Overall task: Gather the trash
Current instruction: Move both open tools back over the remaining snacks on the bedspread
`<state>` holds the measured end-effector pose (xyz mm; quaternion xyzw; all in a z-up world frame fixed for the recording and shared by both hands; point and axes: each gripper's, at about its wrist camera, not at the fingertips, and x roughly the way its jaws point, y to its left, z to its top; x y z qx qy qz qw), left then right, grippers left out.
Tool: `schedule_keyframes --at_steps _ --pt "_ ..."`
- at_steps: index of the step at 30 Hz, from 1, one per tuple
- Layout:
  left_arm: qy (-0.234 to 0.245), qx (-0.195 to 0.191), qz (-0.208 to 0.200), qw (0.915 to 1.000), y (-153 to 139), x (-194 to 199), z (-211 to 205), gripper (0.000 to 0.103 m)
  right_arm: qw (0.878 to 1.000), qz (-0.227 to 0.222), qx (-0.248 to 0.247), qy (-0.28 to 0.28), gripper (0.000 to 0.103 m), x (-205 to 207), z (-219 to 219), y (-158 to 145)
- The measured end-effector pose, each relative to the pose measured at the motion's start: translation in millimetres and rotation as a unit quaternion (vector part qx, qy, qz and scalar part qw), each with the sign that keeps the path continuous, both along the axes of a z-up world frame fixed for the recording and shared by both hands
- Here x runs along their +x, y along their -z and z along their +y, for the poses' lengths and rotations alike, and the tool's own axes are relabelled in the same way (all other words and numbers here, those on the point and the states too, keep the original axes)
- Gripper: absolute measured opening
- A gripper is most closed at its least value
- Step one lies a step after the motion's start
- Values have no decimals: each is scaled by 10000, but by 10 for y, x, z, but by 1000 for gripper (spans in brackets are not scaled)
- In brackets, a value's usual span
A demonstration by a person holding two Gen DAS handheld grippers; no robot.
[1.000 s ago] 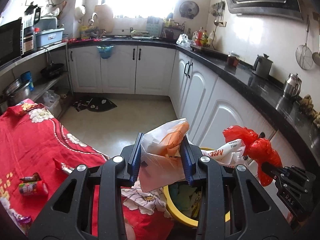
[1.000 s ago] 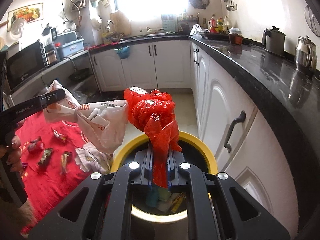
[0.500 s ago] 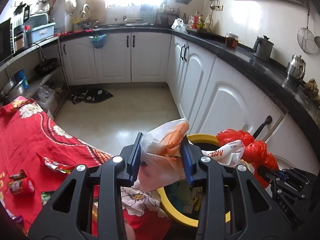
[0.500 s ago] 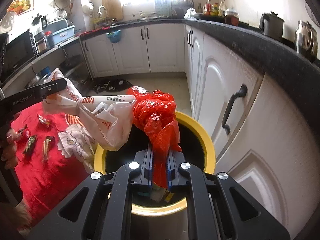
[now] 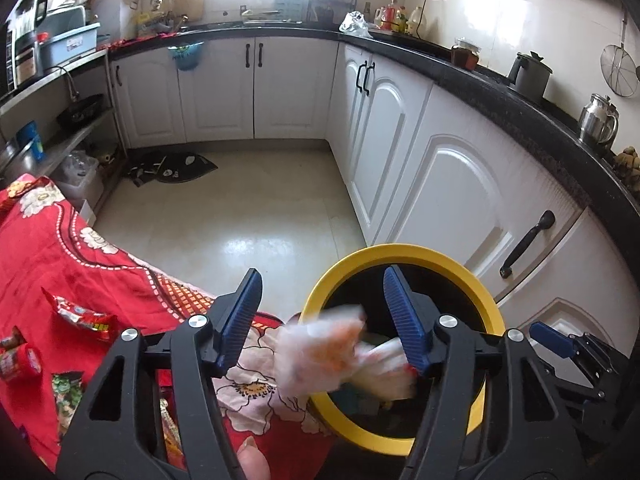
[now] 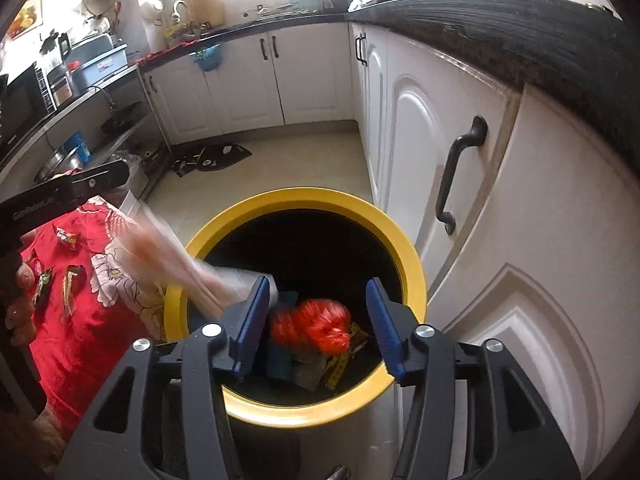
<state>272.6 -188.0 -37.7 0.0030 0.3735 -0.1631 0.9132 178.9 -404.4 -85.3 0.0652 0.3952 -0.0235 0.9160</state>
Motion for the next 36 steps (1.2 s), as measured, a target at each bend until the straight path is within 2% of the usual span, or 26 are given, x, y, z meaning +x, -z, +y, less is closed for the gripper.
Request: schedule_keyframes --at_steps 1,8,15,24,36 --pt "-2 -29 -9 10000 -7 -9 14 67 10000 -17 27 20 55 -8 -9 -10" --pt "-126 -166 -208 9996 -173 -91 161 92 9996 -268 85 93 73 -43 -4 -157" --pt "-337 -174 -478 9981 -387 -218 369 92 9983 -568 125 5 78 -109 108 -347" --pt "-709 -221 -862 9935 -648 -438 717 92 9953 -918 148 -253 80 -201 324 -611" --pt "-1256 -332 -1097 9854 -825 -689 1264 92 9901 -1227 206 -645 83 -289 686 -853"
